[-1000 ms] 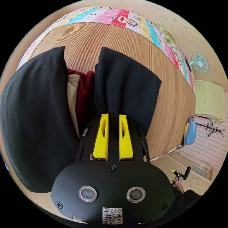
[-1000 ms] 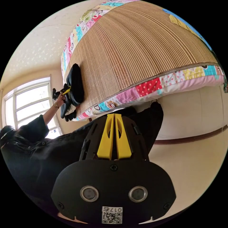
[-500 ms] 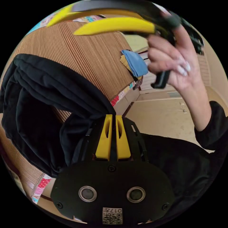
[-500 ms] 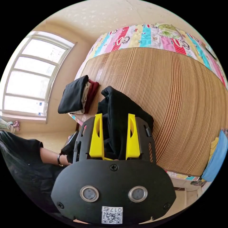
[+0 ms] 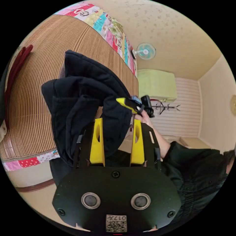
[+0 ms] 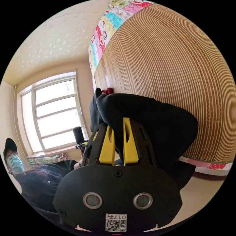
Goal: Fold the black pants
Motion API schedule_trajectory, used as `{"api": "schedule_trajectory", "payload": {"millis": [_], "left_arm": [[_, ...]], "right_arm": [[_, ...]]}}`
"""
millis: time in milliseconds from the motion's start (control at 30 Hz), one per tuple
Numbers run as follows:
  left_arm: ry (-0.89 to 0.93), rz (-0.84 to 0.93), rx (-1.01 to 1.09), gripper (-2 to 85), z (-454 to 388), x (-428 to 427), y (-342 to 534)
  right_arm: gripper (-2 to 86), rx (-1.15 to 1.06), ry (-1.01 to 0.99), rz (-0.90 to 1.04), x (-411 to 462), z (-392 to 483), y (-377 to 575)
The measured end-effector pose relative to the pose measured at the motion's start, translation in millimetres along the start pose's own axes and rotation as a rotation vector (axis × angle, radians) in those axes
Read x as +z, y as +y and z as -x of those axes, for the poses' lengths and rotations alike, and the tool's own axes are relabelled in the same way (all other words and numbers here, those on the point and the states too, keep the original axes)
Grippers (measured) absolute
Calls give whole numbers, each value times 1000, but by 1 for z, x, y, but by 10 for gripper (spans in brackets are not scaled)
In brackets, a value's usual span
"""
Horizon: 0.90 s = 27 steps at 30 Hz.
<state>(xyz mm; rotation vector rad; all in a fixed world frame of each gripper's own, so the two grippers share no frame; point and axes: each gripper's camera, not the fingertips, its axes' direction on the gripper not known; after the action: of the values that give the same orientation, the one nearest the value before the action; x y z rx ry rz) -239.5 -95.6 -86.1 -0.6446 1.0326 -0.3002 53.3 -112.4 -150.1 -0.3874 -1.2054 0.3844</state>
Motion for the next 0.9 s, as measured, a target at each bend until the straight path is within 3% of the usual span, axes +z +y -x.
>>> {"api": "schedule_trajectory", "payload": {"millis": [100,200,333,400,567,700,833,900], "left_arm": [[113,64,-21,184,-1,15,-27],[211,44,88,175,-29,18,-34],[449,43,313,87,-86,4,-22],[447,6,373,58,-106,-18,-13],[417,-93,656,51,-197,-94,16],[342,-236,862,51,-269,-153,28],[87,-301,988,51,-344,-189,-16],[50,-282,992,51,-373,-187,-64]], "right_arm": [[67,-70,-196,47,-11,21,33],[59,-62,-472,-78,-55,25,57],[51,-245,-713,-201,-117,61,92],[47,-364,-782,-250,-148,82,110],[32,-618,-701,-356,-224,157,151],[11,-760,-462,-557,-295,222,157],[5,-862,-380,-582,-347,280,62],[7,-817,-238,-598,-362,304,-8]]}}
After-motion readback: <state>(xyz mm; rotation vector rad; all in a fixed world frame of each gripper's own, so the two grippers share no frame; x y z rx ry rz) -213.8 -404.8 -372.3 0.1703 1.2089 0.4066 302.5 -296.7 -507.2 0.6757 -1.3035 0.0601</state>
